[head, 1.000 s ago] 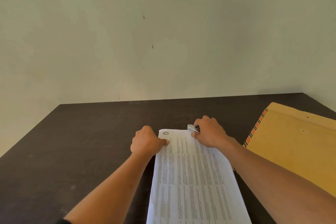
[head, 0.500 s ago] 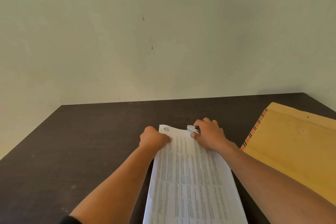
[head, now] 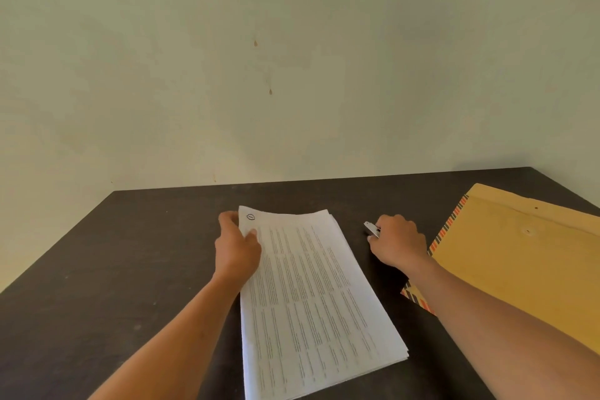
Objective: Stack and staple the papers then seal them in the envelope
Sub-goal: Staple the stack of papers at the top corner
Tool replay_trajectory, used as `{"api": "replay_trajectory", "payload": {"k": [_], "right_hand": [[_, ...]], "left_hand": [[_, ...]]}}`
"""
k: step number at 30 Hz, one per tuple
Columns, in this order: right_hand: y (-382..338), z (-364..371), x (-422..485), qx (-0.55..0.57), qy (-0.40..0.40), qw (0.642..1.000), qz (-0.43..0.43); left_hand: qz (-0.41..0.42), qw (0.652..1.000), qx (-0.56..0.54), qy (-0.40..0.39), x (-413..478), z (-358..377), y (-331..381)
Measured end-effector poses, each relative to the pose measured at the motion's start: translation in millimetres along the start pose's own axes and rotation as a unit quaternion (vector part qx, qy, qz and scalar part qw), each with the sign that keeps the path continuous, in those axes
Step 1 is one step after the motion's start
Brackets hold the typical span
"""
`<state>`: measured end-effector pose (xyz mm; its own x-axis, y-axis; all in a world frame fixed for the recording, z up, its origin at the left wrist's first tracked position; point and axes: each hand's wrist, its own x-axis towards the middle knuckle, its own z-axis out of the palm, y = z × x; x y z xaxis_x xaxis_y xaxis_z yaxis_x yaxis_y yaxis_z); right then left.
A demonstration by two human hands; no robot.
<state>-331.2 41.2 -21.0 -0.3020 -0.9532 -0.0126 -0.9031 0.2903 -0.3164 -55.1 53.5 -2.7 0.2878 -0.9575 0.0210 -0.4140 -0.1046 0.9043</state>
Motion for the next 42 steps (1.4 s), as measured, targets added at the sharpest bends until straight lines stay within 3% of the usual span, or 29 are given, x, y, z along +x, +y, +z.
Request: {"api": "replay_trajectory", "payload": {"k": [3, 6, 7, 10, 12, 15, 17, 20, 22, 26, 33, 42], "right_hand": [[-6.7, -3.1, -6.9, -0.001, 0.038, 0.999, -0.016], [-23.7, -18.5, -12.6, 0.153, 0.058, 0.984, -0.071], [-31.7, -27.4, -14.4, 0.252, 0.012, 0.965, -0.067], [-51.2, -47.1, -19.1, 0.499, -0.18, 0.847, -0.031], [-62.3, -55.5, -24.0, 0.548, -0.173, 0.816, -0.057], [-81.2, -77.2, -42.4, 0.556, 0.034, 0.827, -0.077], [-92.3, -94.6, -53.4, 0.536, 0.157, 0.817, -0.142], [-99.1, -108.4, -62.5, 0.465, 0.233, 0.819, -0.244], [-96.4, -107.0, -68.5, 0.421, 0.23, 0.837, -0.263], [-83.4, -79.5, -81.7, 0.423, 0.161, 0.865, -0.217], [-85.4, -79.6, -93.0, 0.441, 0.152, 0.86, -0.208], [-75.9, -95.6, -93.7, 0.381, 0.163, 0.887, -0.204]], "left_hand": [[0.06, 0.998, -0.01, 0.018, -10.8, -6.7, 2.3], [0.11, 0.993, -0.035, 0.026, -13.4, -15.1, 18.2], [0.123, 0.991, -0.048, 0.032, -13.8, -19.0, 27.0], [0.167, 0.981, -0.076, 0.059, -16.3, -32.6, 58.5], [0.21, 0.972, -0.074, 0.076, -19.0, -42.3, 77.0], [0.281, 0.953, -0.042, 0.109, -21.8, -55.5, 96.8], [0.306, 0.944, -0.025, 0.123, -22.2, -62.8, 107.0], [0.329, 0.933, -0.033, 0.139, -21.6, -71.3, 114.5], [0.332, 0.933, -0.036, 0.133, -25.0, -71.5, 111.8], [0.303, 0.945, -0.027, 0.118, -40.1, -60.5, 91.9], [0.299, 0.944, -0.046, 0.134, -52.8, -52.7, 94.5], [0.309, 0.94, -0.076, 0.125, -59.1, -53.6, 99.3]]}}
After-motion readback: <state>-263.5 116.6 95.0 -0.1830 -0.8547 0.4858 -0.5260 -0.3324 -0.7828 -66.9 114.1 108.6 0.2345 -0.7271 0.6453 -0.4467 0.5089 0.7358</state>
